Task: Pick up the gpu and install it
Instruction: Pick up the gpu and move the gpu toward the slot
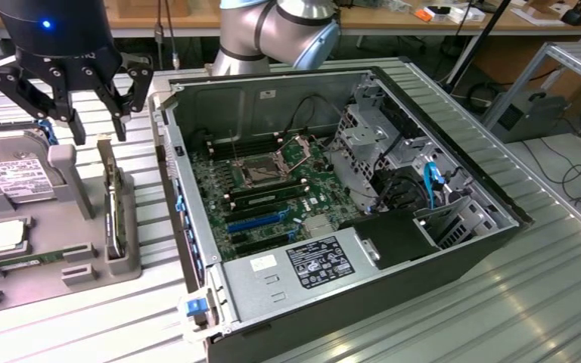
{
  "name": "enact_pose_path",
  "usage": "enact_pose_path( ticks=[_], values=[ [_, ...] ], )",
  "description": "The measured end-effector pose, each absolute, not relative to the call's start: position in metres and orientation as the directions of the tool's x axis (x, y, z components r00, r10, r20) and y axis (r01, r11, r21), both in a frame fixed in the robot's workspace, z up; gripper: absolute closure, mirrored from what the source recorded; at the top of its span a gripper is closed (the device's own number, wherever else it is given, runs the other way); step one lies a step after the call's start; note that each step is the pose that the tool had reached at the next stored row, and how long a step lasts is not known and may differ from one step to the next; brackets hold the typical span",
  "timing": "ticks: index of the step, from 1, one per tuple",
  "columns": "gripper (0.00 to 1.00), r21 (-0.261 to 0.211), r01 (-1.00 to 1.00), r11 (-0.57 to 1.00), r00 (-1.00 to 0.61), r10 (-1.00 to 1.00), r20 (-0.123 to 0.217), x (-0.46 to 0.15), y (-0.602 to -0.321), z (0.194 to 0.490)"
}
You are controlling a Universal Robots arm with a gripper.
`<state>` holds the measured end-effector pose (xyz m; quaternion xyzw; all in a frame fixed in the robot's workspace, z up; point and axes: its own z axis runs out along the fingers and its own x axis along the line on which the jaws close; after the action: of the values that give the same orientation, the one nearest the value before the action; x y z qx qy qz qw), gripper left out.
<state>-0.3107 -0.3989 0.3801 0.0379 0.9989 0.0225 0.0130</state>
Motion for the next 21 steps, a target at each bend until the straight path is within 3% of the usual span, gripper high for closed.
enact_pose_path(
  ticks=[21],
  values=[
    [0.52,0.046,0.075,0.996,-0.997,0.076,-0.024,-0.3212,-0.399,0.3709]
  ],
)
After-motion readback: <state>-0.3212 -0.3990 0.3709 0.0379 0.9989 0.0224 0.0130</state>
